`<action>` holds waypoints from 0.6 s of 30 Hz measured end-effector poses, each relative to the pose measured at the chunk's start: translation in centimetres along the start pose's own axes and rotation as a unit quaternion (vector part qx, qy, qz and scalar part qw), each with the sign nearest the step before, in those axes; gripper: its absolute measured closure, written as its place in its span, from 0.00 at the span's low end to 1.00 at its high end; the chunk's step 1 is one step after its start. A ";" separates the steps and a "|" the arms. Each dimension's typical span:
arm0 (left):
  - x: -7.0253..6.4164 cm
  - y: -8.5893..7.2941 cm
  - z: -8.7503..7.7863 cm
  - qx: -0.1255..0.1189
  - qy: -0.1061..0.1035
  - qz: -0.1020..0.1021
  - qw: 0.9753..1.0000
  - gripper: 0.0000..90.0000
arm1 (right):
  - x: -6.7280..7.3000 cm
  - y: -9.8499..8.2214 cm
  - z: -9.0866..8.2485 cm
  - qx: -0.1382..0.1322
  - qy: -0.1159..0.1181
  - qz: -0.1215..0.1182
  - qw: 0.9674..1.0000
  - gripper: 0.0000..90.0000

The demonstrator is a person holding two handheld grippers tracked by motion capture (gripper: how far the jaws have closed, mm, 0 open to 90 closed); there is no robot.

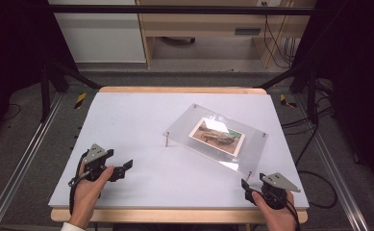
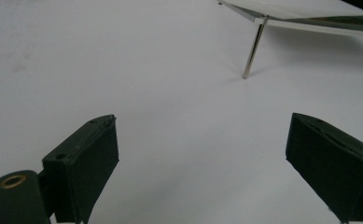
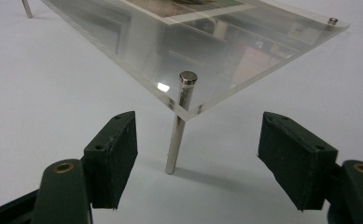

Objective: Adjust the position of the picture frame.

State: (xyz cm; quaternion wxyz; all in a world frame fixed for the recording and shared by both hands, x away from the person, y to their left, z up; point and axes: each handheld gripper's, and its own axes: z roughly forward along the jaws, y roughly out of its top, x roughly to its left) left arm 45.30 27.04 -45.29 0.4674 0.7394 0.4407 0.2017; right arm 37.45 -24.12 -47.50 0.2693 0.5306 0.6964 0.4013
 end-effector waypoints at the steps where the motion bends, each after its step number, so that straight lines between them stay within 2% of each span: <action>1: 0.0 0.0 0.0 0.000 0.000 0.000 1.000 0.10 | 0.0 0.0 0.0 0.000 0.000 0.000 1.000 0.32; 4: -0.1 0.2 0.1 -0.002 -0.012 -0.003 1.000 0.10 | -0.1 -0.1 0.1 -0.004 0.003 0.006 1.000 0.33; 8: -0.2 0.1 0.6 -0.002 -0.017 0.006 1.000 0.06 | -0.3 -0.2 0.1 -0.018 0.013 0.005 1.000 0.34; 12: -0.2 0.3 1.1 -0.021 -0.028 0.008 0.999 0.03 | -0.1 -0.3 -0.1 -0.025 0.015 0.000 1.000 0.33; 14: -0.3 0.4 1.4 -0.035 -0.021 0.007 0.999 0.03 | 0.0 -0.2 -0.1 -0.024 0.017 -0.004 1.000 0.33; 17: -0.4 0.4 1.6 -0.044 -0.002 0.034 0.998 0.03 | 0.1 -0.3 0.2 -0.018 0.018 -0.004 1.000 0.34; 18: -0.5 0.4 1.5 -0.051 0.011 0.050 0.997 0.03 | 0.2 -0.3 0.1 -0.019 0.019 -0.002 1.000 0.35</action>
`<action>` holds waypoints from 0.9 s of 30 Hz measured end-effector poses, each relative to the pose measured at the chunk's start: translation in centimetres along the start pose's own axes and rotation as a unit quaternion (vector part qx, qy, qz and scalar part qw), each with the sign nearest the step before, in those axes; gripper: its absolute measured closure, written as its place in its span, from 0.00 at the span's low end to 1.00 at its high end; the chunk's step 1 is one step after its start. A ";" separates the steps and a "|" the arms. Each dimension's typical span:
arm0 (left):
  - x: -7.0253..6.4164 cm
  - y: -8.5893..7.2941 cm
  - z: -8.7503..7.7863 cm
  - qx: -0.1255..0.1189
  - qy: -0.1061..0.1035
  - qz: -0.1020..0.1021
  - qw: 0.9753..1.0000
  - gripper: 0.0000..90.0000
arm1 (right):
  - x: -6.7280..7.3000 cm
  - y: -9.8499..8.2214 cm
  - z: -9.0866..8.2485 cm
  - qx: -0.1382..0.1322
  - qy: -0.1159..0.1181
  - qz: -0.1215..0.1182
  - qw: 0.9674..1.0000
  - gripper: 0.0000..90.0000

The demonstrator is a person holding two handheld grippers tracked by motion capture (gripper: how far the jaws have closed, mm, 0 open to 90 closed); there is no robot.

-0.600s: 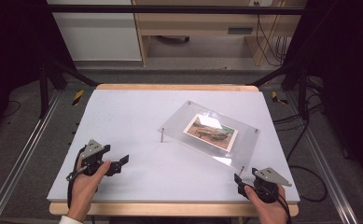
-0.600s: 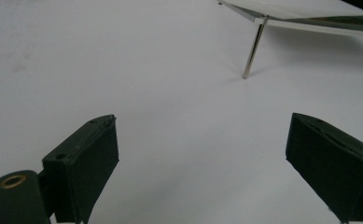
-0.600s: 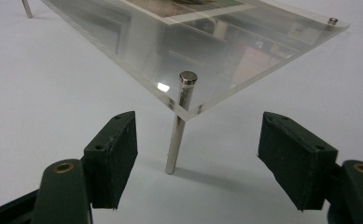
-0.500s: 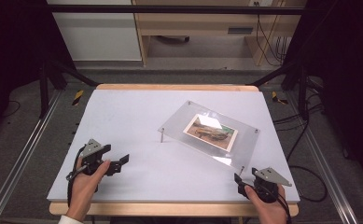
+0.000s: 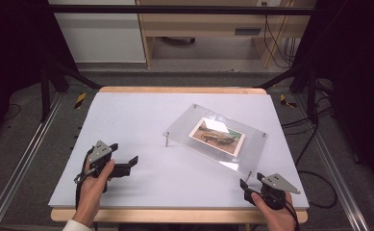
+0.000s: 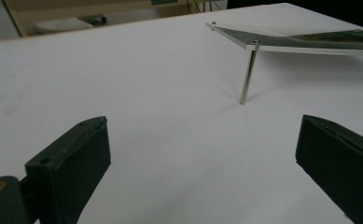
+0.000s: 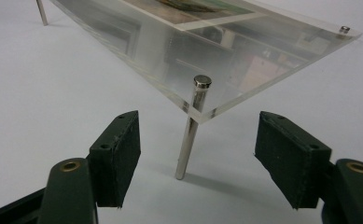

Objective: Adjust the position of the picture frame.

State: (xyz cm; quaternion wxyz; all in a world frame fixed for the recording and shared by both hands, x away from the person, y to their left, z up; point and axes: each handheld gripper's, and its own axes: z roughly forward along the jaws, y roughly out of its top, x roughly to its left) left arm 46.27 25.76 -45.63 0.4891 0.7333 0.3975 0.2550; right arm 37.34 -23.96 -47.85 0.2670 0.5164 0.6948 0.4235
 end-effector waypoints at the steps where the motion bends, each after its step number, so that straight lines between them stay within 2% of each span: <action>1: -0.1 0.0 -0.2 -0.003 0.008 0.017 1.000 0.03 | 0.0 0.0 -0.1 -0.004 -0.001 -0.001 1.000 0.35; 2: -0.3 0.2 -0.7 -0.009 0.025 0.041 0.999 0.03 | 0.0 0.1 -0.3 -0.013 0.003 0.001 1.000 0.35; 3: -0.4 0.3 -1.0 -0.011 0.034 0.053 0.998 0.03 | 0.0 0.2 -0.4 -0.018 0.000 0.001 1.000 0.35; 6: -0.5 0.5 -1.7 -0.014 0.034 0.065 0.997 0.03 | 0.0 0.1 -0.7 -0.024 -0.007 0.000 1.000 0.36; 8: -0.5 0.7 -2.3 -0.017 0.032 0.054 0.998 0.02 | -0.1 0.0 -0.7 -0.025 -0.005 0.017 1.000 0.37; 9: -0.5 0.8 -2.3 -0.020 0.026 0.049 0.998 0.02 | -0.1 0.0 -0.7 -0.025 -0.005 0.017 1.000 0.37; 10: -0.6 0.9 -2.2 -0.020 0.008 0.035 0.999 0.02 | -0.2 0.0 -0.7 -0.025 -0.003 0.026 0.999 0.37; 12: -0.8 1.0 -2.0 -0.018 0.002 0.037 0.999 0.03 | -0.1 0.1 -0.8 -0.034 0.002 0.027 0.999 0.37; 13: -0.8 1.0 -1.8 -0.013 -0.006 0.039 0.999 0.03 | -0.1 0.1 -0.8 -0.034 0.002 0.027 0.999 0.37; 14: -1.1 1.0 -1.3 -0.006 -0.024 0.034 0.999 0.04 | 0.1 0.4 -0.7 -0.040 0.001 0.023 0.999 0.37; 15: -1.1 1.0 -1.3 -0.006 -0.024 0.034 0.999 0.05 | 0.1 0.4 -0.7 -0.040 0.001 0.023 0.999 0.37; 17: -1.7 1.1 -0.7 0.000 -0.043 0.026 0.999 0.05 | 0.4 0.6 -0.3 -0.044 -0.003 0.010 0.999 0.34; 20: -2.1 1.1 -0.4 0.000 -0.042 0.031 0.999 0.05 | 0.6 0.6 -0.1 -0.043 -0.011 0.011 0.999 0.31; 22: -2.4 1.1 0.0 0.002 -0.046 0.030 0.998 0.05 | 0.6 0.7 0.4 -0.036 -0.027 0.006 0.999 0.29; 25: -2.6 1.2 0.1 0.003 -0.049 0.028 0.998 0.05 | 0.5 0.7 0.8 -0.028 -0.030 0.008 0.999 0.30; 27: -2.9 1.1 0.3 0.007 -0.050 0.033 0.998 0.05 | 0.4 0.5 1.0 -0.017 -0.034 0.017 0.999 0.34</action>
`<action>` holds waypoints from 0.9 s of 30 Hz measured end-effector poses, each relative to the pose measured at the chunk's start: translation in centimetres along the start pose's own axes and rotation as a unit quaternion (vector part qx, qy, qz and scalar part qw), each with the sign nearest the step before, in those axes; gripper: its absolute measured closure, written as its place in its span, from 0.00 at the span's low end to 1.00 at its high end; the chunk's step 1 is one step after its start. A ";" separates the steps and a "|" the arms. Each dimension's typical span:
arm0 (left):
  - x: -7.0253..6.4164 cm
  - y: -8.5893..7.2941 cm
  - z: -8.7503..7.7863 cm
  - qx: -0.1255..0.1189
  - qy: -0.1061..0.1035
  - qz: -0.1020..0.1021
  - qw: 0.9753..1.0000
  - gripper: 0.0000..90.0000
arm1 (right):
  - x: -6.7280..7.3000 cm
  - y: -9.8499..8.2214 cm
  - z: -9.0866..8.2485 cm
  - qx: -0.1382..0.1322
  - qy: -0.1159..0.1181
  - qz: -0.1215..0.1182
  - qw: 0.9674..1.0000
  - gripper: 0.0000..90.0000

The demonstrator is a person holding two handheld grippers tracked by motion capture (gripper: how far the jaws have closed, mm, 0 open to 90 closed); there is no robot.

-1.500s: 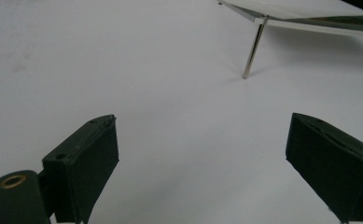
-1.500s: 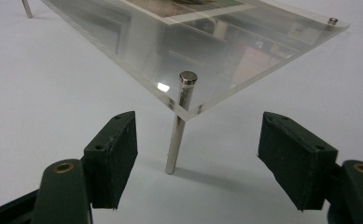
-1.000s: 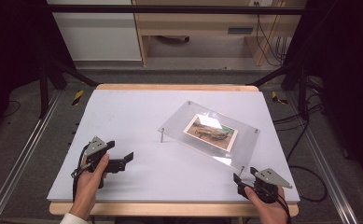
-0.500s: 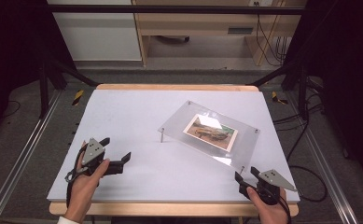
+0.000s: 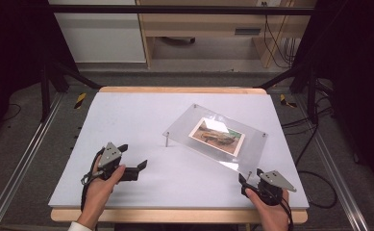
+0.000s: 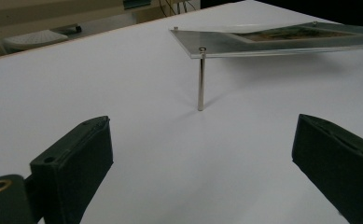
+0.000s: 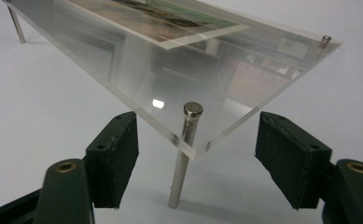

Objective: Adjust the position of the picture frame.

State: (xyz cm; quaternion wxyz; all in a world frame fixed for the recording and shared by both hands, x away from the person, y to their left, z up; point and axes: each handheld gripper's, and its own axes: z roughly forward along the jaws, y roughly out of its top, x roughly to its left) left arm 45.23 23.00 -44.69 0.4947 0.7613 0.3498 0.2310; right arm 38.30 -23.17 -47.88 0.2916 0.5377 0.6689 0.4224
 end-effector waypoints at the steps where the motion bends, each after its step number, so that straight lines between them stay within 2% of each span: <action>1: 0.0 0.0 0.0 0.000 0.000 0.000 1.000 0.05 | 0.0 0.0 0.0 0.000 0.000 0.000 1.000 0.34; 5: -0.1 -0.2 0.3 0.014 -0.005 -0.008 1.000 0.05 | -0.2 -0.2 0.3 0.009 0.005 0.010 1.000 0.40; 7: -0.1 -0.2 0.4 0.014 -0.006 -0.011 1.000 0.05 | -0.3 -0.3 0.5 0.016 0.009 0.018 1.000 0.49; 9: -0.2 -0.2 0.4 0.015 -0.010 -0.017 1.000 0.05 | -0.3 -0.3 0.6 0.017 0.012 0.020 1.000 0.50; 14: -0.2 -0.2 0.7 0.014 -0.013 -0.029 0.999 0.05 | -0.4 -0.5 1.1 0.022 0.028 0.030 0.999 0.61; 17: -0.3 -0.2 0.9 0.017 -0.017 -0.034 0.999 0.05 | -0.5 -0.4 1.2 0.020 0.036 0.031 0.999 0.70; 20: -0.3 -0.1 1.1 0.017 -0.018 -0.033 0.999 0.05 | -0.6 -0.4 1.4 0.021 0.042 0.034 0.998 0.75; 24: -0.4 0.0 1.3 0.015 -0.022 -0.031 0.999 0.05 | -0.8 -0.3 1.5 0.007 0.058 0.042 0.997 0.87; 26: -0.3 0.2 1.5 0.014 -0.022 -0.034 0.999 0.05 | -0.9 -0.3 1.4 0.002 0.059 0.042 0.997 0.88; 27: -0.3 0.2 1.5 0.014 -0.021 -0.035 0.999 0.05 | -0.9 -0.3 1.5 -0.002 0.067 0.047 0.997 0.91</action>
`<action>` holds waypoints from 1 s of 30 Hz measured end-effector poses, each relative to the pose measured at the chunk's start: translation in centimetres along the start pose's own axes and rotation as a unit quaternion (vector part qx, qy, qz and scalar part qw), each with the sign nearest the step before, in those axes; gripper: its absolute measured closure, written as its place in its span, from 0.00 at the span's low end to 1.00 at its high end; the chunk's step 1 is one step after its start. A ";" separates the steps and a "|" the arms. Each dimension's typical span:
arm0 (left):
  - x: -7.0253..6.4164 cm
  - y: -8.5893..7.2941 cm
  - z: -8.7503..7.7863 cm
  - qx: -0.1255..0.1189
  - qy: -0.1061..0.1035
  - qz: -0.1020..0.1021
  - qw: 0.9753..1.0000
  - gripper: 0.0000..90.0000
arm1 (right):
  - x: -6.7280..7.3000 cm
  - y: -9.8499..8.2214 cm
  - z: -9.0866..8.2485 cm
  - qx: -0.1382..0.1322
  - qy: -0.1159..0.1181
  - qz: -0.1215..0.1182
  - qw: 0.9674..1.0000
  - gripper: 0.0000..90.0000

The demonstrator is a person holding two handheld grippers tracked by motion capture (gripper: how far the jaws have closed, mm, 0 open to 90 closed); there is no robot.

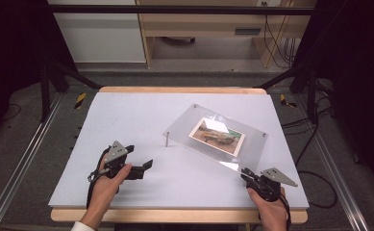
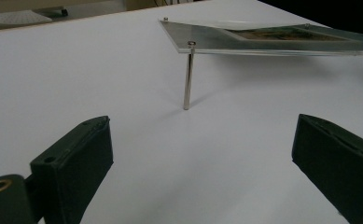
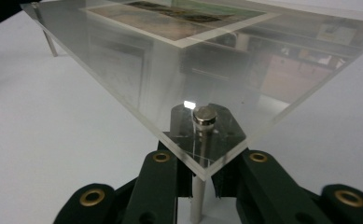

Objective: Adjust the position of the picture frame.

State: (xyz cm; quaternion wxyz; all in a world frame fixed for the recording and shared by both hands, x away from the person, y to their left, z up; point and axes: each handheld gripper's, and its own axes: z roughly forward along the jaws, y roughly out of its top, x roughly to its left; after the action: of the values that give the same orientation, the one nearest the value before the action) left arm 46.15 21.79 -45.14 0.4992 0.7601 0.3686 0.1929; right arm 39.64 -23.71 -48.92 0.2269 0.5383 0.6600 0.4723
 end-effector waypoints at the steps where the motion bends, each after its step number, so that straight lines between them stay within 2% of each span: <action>1: 0.0 0.0 0.0 0.000 0.000 0.000 1.000 0.05 | 0.0 0.0 0.0 -0.003 0.005 0.002 1.000 0.91; 8: 0.3 0.0 0.3 0.008 0.004 0.007 1.000 0.06 | -0.1 0.1 -0.2 -0.012 0.011 0.007 1.000 0.93; 11: 0.5 0.6 0.4 0.013 0.007 0.015 1.000 0.06 | -0.2 0.2 -0.4 -0.022 0.011 0.015 1.000 0.94; 15: 1.2 1.5 0.7 0.019 0.011 0.015 1.000 0.10 | -0.2 0.4 -0.5 -0.030 0.016 0.022 0.999 0.94; 17: 1.6 1.9 1.3 0.025 0.011 0.017 0.999 0.13 | -0.2 0.5 -0.5 -0.034 0.020 0.021 0.999 0.94; 20: 1.9 2.3 2.5 0.037 0.006 0.035 0.999 0.18 | -0.2 0.7 -0.6 -0.039 0.025 0.029 0.999 0.94; 23: 2.0 2.5 4.0 0.047 0.003 0.041 0.998 0.29 | -0.3 0.7 -0.7 -0.040 0.026 0.033 0.998 0.94; 24: 1.9 2.6 4.6 0.051 -0.001 0.042 0.998 0.35 | -0.3 0.8 -0.7 -0.042 0.029 0.038 0.998 0.94; 28: 1.5 3.0 6.6 0.058 -0.016 0.049 0.997 0.43 | -0.4 0.8 -0.7 -0.042 0.031 0.039 0.998 0.94; 29: 1.4 3.2 7.0 0.056 -0.020 0.046 0.997 0.48 | -0.4 0.8 -0.7 -0.044 0.033 0.041 0.998 0.94; 30: 1.3 3.3 7.4 0.054 -0.024 0.043 0.997 0.48 | -0.4 0.8 -0.7 -0.044 0.033 0.041 0.998 0.94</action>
State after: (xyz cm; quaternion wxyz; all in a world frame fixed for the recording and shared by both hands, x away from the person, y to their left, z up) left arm 53.16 17.46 -45.43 0.4571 0.8056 0.3332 0.1761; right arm 39.59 -24.35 -47.96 0.2087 0.5387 0.6232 0.5272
